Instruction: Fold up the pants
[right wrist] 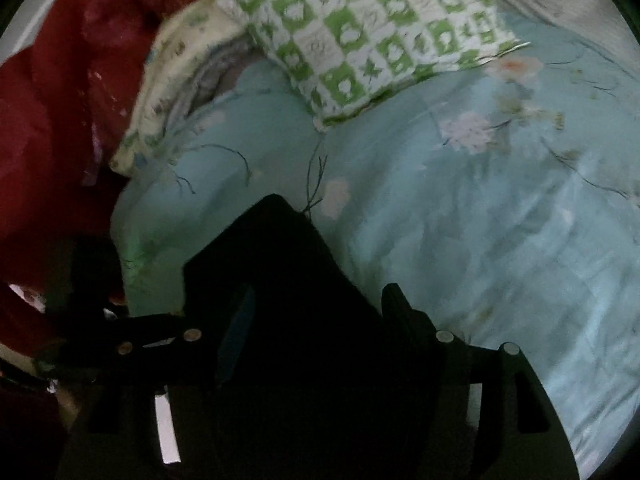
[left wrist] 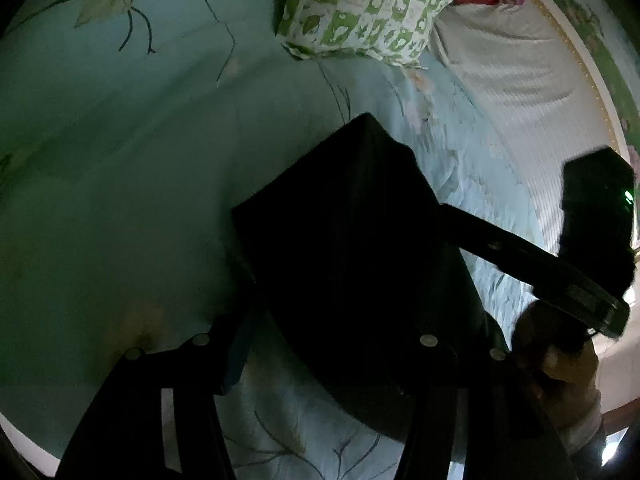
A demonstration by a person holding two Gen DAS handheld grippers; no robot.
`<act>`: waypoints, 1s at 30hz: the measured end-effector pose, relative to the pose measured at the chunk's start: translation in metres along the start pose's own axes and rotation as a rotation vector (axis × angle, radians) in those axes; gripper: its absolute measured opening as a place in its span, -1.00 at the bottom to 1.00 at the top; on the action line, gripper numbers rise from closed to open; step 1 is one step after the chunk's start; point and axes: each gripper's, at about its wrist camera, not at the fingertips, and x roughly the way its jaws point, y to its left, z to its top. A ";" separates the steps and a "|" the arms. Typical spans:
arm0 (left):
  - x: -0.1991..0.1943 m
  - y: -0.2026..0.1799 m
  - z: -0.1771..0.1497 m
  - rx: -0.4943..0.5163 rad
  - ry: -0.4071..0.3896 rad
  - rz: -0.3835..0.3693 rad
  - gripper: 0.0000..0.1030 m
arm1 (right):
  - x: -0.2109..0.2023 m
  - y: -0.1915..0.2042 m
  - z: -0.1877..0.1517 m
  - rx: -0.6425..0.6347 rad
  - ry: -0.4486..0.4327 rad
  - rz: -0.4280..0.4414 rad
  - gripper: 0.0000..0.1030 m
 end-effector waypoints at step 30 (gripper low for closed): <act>-0.099 -0.132 -0.033 0.317 -0.163 -0.131 -0.78 | -0.145 0.023 -0.037 0.014 -0.282 0.060 -0.90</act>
